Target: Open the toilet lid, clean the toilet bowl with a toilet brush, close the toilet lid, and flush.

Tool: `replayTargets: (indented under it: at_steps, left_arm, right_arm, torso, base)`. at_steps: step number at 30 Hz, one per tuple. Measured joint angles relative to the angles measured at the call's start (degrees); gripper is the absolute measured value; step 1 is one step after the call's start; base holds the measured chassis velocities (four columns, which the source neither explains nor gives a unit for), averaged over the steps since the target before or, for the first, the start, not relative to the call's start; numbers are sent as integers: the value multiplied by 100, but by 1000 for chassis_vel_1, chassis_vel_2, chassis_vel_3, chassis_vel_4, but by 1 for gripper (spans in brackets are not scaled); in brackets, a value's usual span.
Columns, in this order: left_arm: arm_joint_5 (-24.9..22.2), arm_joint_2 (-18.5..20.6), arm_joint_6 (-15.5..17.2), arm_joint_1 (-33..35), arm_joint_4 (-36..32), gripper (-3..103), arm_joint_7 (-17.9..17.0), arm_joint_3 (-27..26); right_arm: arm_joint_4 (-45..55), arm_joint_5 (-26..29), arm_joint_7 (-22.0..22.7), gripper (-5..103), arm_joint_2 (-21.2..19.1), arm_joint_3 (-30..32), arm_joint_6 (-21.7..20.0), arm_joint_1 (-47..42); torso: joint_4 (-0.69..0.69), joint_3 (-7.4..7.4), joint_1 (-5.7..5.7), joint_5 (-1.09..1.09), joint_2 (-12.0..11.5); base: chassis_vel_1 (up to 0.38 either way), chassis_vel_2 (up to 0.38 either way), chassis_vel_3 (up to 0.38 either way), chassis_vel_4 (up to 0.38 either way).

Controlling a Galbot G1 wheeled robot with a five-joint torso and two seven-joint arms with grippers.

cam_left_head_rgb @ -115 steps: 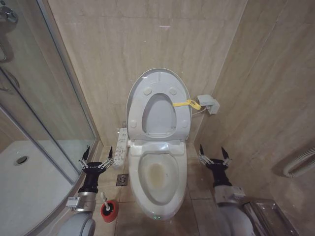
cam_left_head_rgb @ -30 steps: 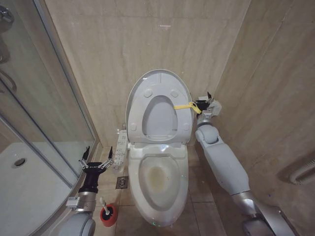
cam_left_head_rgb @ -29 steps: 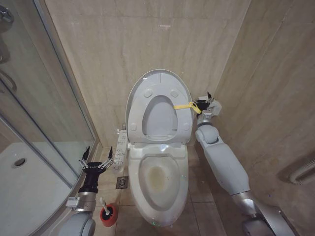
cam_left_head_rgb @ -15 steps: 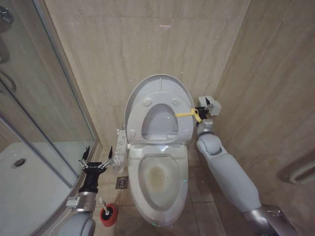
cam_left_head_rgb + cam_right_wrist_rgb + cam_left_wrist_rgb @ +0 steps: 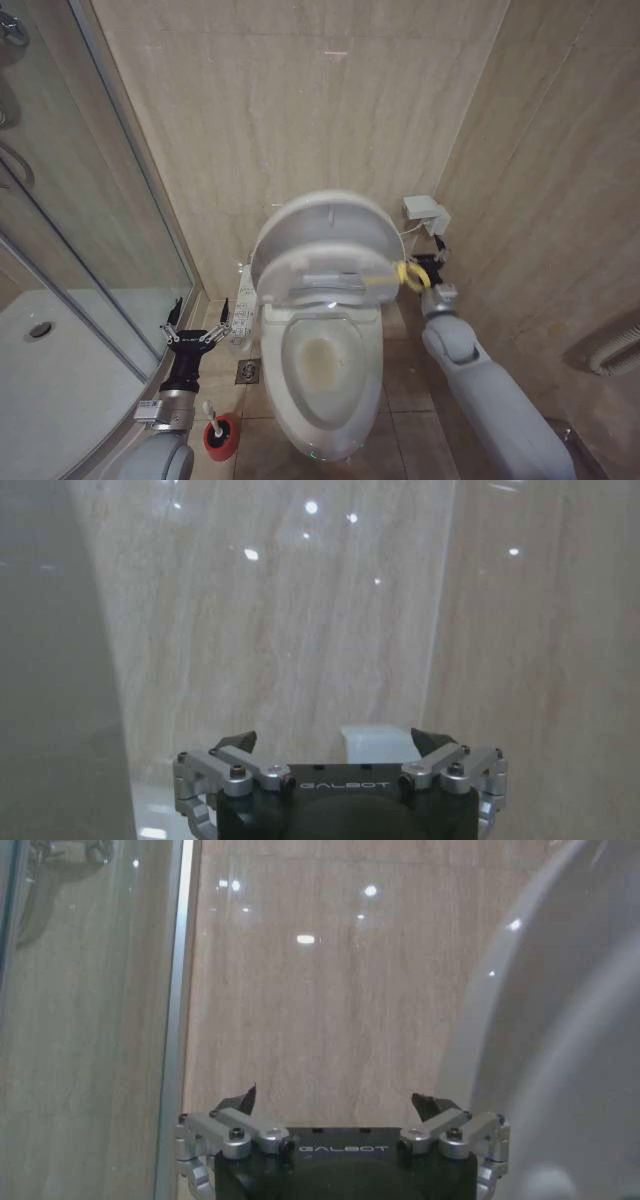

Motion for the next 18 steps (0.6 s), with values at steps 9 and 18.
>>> replayTargets:
  at_steps: [9,18]
  left_arm:
    - [0,0,0,0,0,100,0,0]
    - [0,0,0,0,0,100,0,0]
  right_arm:
    - [433,-8,1,100,55,374,152,-777]
    - [831,-235,45,100,344,456,191,-1526]
  torso:
    - [1,0,0,-2,0]
    - [1,0,0,-2,0]
  base:
    - [0,0,0,0]
    - [0,0,0,0]
